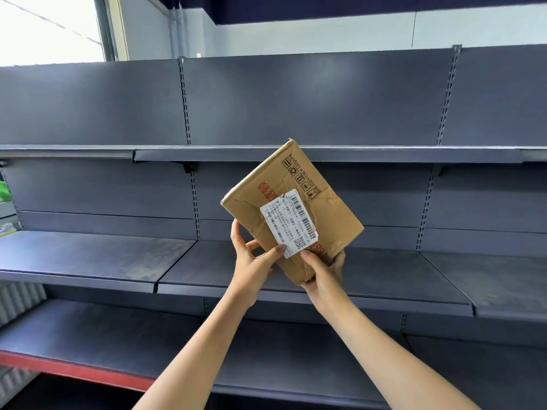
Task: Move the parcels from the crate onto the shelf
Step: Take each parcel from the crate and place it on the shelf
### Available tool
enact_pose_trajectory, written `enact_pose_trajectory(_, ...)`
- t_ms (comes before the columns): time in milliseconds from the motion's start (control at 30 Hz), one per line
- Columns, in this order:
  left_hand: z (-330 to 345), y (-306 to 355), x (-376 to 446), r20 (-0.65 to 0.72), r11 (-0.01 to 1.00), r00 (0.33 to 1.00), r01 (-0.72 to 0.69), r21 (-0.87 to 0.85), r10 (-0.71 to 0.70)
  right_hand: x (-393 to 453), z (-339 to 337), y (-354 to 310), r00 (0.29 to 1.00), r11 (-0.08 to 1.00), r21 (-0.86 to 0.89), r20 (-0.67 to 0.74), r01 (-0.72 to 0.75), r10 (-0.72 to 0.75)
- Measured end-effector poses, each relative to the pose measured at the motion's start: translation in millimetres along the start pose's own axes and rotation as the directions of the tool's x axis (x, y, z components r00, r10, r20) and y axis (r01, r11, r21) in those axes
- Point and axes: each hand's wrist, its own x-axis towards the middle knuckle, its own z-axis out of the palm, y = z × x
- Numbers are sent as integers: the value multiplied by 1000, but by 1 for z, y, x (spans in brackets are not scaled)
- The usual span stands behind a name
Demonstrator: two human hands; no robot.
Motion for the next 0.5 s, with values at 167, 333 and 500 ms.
enact_pose_trajectory(167, -13, 21, 10, -77, 986, 995, -48, 162, 61, 5, -6, -4, 1000, 997, 80, 6, -15, 15)
enact_pose_trajectory(333, -38, 67, 41, -138, 972, 973, -163, 168, 187, 8, -13, -5, 999, 999, 43, 18, -29, 28)
enact_pose_trajectory(500, -56, 99, 54, 14, 913, 991, -129, 387, 134, 8, -19, -6, 990, 998, -41, 129, -45, 50)
